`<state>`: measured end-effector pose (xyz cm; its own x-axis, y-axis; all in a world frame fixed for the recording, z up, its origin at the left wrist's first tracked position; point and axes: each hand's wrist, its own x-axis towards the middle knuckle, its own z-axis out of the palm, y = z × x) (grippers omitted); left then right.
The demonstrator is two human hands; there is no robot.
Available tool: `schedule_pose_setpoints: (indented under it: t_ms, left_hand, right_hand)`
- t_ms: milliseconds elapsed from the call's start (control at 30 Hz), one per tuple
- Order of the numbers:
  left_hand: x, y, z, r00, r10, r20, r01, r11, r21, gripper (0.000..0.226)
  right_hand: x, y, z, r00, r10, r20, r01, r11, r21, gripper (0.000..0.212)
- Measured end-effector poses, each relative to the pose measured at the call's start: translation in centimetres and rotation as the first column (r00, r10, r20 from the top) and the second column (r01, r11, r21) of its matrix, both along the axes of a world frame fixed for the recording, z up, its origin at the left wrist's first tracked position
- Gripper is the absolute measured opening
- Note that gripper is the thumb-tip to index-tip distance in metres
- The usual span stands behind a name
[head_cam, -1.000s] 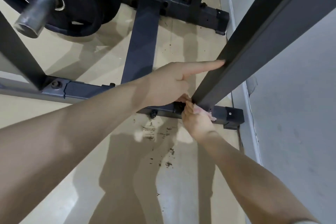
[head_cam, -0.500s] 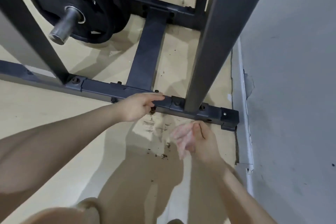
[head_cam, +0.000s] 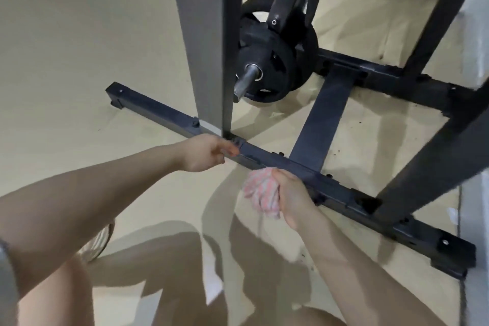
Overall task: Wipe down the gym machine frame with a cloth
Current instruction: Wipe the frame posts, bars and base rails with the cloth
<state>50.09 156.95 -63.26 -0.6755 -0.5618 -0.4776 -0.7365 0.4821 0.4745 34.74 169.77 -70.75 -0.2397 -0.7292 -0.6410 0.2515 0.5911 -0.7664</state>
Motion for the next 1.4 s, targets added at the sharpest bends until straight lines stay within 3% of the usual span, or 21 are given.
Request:
schedule_pose_setpoints:
  t_ms: [67, 167, 267, 467, 567, 667, 700, 767, 833, 900, 1000, 1067, 1100, 1167, 1233, 1267, 1333, 1400]
  left_hand:
    - [4.0, -3.5, -2.1, 0.999, 0.03, 0.019, -0.03, 1.0, -0.008, 0.043]
    - [10.9, -9.5, -5.3, 0.993, 0.116, 0.011, -0.115, 0.992, -0.048, 0.04]
    - [17.3, -15.4, -8.3, 0.982, 0.187, -0.006, -0.187, 0.982, -0.035, 0.043]
    - [25.9, -28.3, -14.3, 0.944, 0.301, -0.137, -0.303, 0.953, 0.005, 0.045]
    - [28.1, -33.5, -16.2, 0.897, 0.379, -0.227, -0.381, 0.924, 0.035, 0.041]
    - [30.6, -37.1, -17.3, 0.955, 0.136, -0.264, -0.162, 0.984, -0.08, 0.044]
    - [31.6, -37.8, -17.5, 0.975, 0.056, -0.217, -0.084, 0.989, -0.124, 0.049]
    - [33.1, -39.2, -18.3, 0.983, 0.005, -0.185, -0.041, 0.981, -0.19, 0.069]
    - [33.4, -40.5, -18.9, 0.984, -0.005, -0.181, -0.042, 0.967, -0.253, 0.063]
    - [33.0, -42.2, -19.5, 0.991, -0.003, -0.132, -0.038, 0.95, -0.31, 0.049]
    - [31.9, -45.3, -20.0, 0.995, 0.051, -0.085, -0.079, 0.926, -0.369, 0.052]
    - [31.1, -46.7, -20.6, 0.999, 0.051, -0.01, -0.051, 0.929, -0.367, 0.051]
    - [30.9, -47.3, -21.0, 0.998, 0.044, 0.04, -0.027, 0.933, -0.358, 0.051]
    - [30.7, -47.8, -21.6, 0.996, 0.039, 0.08, -0.005, 0.922, -0.387, 0.049]
    - [30.6, -47.7, -22.0, 0.997, 0.042, 0.062, -0.012, 0.906, -0.423, 0.047]
    - [30.6, -47.7, -22.2, 0.997, 0.044, 0.058, -0.015, 0.908, -0.418, 0.047]
    - [30.7, -48.0, -22.4, 0.997, 0.031, 0.067, 0.0, 0.907, -0.422, 0.049]
    - [30.7, -48.1, -22.5, 1.0, 0.015, 0.011, -0.008, 0.894, -0.449, 0.048]
  right_hand:
    - [4.5, -3.6, -0.2, 0.999, 0.035, -0.011, -0.035, 0.998, 0.05, 0.05]
    - [11.1, -10.0, -2.5, 0.989, 0.086, -0.124, -0.088, 0.996, -0.006, 0.019]
    - [17.0, -16.1, -3.9, 0.985, 0.092, -0.145, -0.097, 0.995, -0.026, 0.013]
    - [24.1, -26.5, -5.6, 0.975, -0.212, 0.068, 0.215, 0.976, -0.04, 0.02]
    - [26.6, -31.1, -6.3, 0.954, -0.289, 0.076, 0.291, 0.956, -0.021, 0.024]
    - [28.0, -35.8, -7.4, 0.931, -0.364, -0.033, 0.364, 0.931, -0.008, 0.02]
    - [28.3, -37.5, -7.3, 0.934, -0.358, 0.009, 0.358, 0.934, -0.005, 0.021]
    - [28.9, -40.9, -6.7, 0.911, -0.316, 0.264, 0.324, 0.946, 0.014, 0.018]
    - [29.3, -44.0, -6.2, 0.89, -0.277, 0.362, 0.29, 0.957, 0.021, 0.016]
    - [29.5, -46.3, -6.4, 0.946, -0.258, 0.194, 0.261, 0.965, 0.008, 0.031]
    - [28.8, -49.1, -6.7, 0.957, -0.201, -0.211, 0.161, 0.968, -0.193, 0.036]
    - [28.4, -50.9, -7.3, 0.893, -0.103, -0.438, -0.057, 0.94, -0.337, 0.031]
    - [28.6, -51.8, -8.1, 0.823, 0.013, -0.568, -0.242, 0.913, -0.329, 0.032]
    - [29.5, -52.9, -11.4, 0.515, 0.315, -0.797, -0.583, 0.81, -0.056, 0.034]
    - [30.2, -53.8, -14.5, 0.184, 0.503, -0.844, -0.641, 0.713, 0.285, 0.038]
    - [30.3, -54.4, -15.6, 0.124, 0.508, -0.852, -0.663, 0.681, 0.31, 0.036]
    - [30.4, -56.1, -16.6, 0.188, 0.526, -0.829, -0.702, 0.663, 0.261, 0.021]
    - [30.1, -57.2, -16.5, 0.231, 0.582, -0.78, -0.728, 0.635, 0.258, 0.02]
